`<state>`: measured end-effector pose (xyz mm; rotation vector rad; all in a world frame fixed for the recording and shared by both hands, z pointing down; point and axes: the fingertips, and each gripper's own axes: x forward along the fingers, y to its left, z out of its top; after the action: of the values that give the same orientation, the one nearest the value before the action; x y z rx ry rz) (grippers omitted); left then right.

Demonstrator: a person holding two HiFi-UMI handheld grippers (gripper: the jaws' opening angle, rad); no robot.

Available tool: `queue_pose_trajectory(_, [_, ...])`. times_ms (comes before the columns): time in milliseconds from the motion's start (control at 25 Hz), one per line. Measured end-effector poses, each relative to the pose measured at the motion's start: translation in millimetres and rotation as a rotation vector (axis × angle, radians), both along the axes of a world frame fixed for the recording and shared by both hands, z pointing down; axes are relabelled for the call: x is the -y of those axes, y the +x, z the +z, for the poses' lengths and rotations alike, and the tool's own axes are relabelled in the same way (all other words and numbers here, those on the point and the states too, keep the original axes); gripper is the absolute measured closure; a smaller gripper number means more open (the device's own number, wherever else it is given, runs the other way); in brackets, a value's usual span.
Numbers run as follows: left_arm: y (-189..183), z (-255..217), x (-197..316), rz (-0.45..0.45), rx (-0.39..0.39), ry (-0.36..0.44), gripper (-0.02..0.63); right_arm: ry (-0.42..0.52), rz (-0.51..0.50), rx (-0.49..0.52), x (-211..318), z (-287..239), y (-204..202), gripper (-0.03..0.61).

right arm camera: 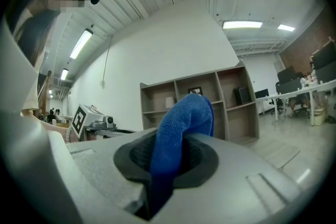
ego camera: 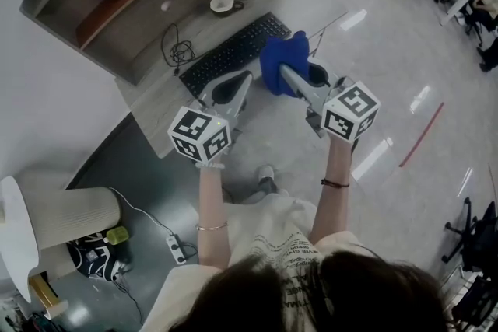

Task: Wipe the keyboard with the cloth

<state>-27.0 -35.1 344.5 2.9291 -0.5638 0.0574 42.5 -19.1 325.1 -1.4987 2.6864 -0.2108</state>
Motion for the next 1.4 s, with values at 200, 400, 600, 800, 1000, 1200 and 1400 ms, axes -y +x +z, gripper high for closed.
queue_pose_trajectory(200, [8.3, -1.7, 12.9, 0.023, -0.002, 0.004, 0.617, -0.004, 0.014, 0.006, 10.6, 4.0, 3.7, 0.526])
queue_pose_trajectory(400, [14.2, 3.1, 17.3, 0.036, 0.002, -0.004, 0.617, -0.015, 0.033, 0.005, 14.4, 7.6, 10.6, 0.526])
queue_pose_trajectory(600, [21.9, 2.2, 21.6, 0.034, 0.002, -0.011, 0.616, -0.015, 0.043, 0.016, 17.6, 5.9, 23.7, 0.526])
queue_pose_trajectory(800, [35.6, 6.3, 29.4, 0.023, 0.025, -0.014, 0.616, -0.025, 0.032, 0.023, 29.6, 7.5, 38.2, 0.526])
queue_pose_trajectory(1000, [60.8, 3.5, 41.3, -0.006, 0.027, -0.016, 0.617, -0.026, 0.009, 0.03, 44.3, 4.2, 66.2, 0.526])
queue_pose_trajectory(1200, [82.7, 6.3, 56.4, -0.035, 0.032, -0.027, 0.616, -0.044, -0.008, 0.029, 62.4, 7.9, 93.0, 0.526])
queue_pose_trajectory(1400, [101.3, 10.2, 71.5, -0.065, 0.035, -0.035, 0.616, -0.053, -0.046, 0.024, 80.4, 10.3, 109.4, 0.526])
